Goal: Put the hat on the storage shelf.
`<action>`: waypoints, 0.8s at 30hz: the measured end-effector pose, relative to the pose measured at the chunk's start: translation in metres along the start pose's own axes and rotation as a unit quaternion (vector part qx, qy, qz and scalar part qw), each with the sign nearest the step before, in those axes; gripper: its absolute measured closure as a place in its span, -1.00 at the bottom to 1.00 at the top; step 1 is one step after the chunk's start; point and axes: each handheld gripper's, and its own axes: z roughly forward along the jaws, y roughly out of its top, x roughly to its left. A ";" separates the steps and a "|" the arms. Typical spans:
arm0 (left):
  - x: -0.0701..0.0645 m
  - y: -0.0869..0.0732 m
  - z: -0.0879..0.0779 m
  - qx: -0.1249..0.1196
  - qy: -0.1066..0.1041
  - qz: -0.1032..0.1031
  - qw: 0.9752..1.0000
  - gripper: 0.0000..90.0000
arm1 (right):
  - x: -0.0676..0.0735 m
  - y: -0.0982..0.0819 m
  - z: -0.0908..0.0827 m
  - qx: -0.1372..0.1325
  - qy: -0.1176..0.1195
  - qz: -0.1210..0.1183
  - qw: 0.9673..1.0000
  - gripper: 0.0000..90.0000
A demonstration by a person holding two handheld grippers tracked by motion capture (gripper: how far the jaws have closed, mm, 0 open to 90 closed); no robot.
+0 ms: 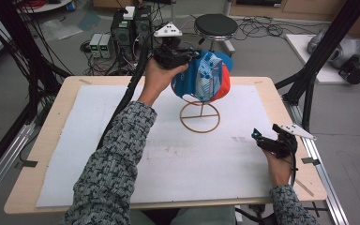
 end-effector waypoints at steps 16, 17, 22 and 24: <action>-0.014 -0.006 0.018 0.018 -0.017 0.023 0.999 1.00 | -0.001 0.000 0.000 0.000 0.000 -0.001 1.000 -0.75; -0.015 -0.006 0.019 0.017 -0.017 0.024 0.999 1.00 | -0.001 0.000 0.000 0.001 0.000 0.000 1.000 -0.75; -0.018 -0.008 0.023 0.019 -0.014 0.033 0.999 0.99 | -0.001 0.000 0.000 0.001 0.000 -0.001 1.000 -0.75; -0.019 -0.009 0.024 0.020 -0.013 0.034 0.999 0.99 | -0.001 0.000 0.000 0.001 0.000 0.000 1.000 -0.75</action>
